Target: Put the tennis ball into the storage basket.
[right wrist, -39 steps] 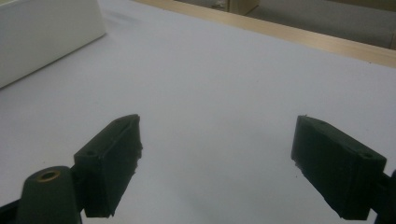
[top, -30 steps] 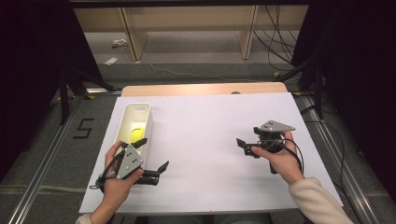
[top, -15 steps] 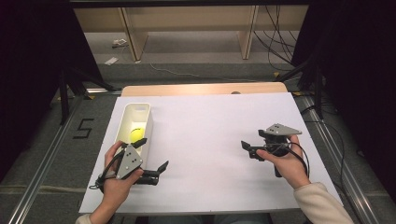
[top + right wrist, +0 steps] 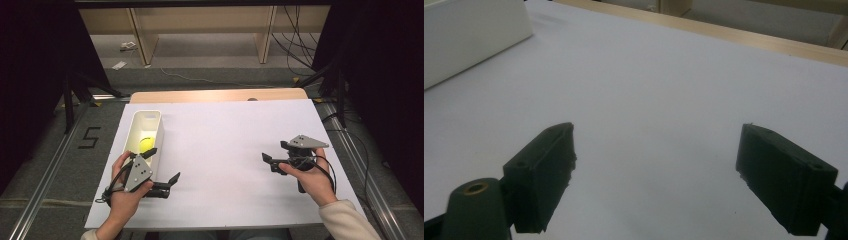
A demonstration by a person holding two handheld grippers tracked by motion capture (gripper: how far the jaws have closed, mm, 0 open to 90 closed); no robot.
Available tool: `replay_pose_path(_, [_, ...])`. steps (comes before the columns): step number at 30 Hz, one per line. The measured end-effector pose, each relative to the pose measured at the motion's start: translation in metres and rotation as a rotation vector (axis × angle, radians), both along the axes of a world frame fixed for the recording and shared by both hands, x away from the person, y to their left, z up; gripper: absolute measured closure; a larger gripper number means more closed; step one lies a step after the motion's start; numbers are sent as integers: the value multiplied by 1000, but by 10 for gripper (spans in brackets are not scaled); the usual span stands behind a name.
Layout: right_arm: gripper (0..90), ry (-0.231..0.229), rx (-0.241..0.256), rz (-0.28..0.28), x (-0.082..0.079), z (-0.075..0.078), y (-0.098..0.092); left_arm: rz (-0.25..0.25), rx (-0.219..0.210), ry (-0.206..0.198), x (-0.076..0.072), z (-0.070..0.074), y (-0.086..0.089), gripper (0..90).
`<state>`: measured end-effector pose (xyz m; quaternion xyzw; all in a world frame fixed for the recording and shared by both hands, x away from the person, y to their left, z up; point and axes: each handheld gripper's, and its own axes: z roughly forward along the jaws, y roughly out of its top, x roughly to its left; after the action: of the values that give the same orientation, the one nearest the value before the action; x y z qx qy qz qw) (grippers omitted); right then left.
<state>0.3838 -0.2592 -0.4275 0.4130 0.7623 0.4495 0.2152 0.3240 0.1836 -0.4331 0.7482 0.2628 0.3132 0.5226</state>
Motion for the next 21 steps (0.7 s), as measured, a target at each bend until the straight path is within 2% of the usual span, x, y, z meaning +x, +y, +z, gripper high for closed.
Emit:
replay_pose_path(12, [169,5,5,-6,-8,-3,-6,2,1,0,0,0,1,0])
replay_pose_path(21, [169,-15,1,0,-12,-4,-7,-1,-1,2,0,0,1,0])
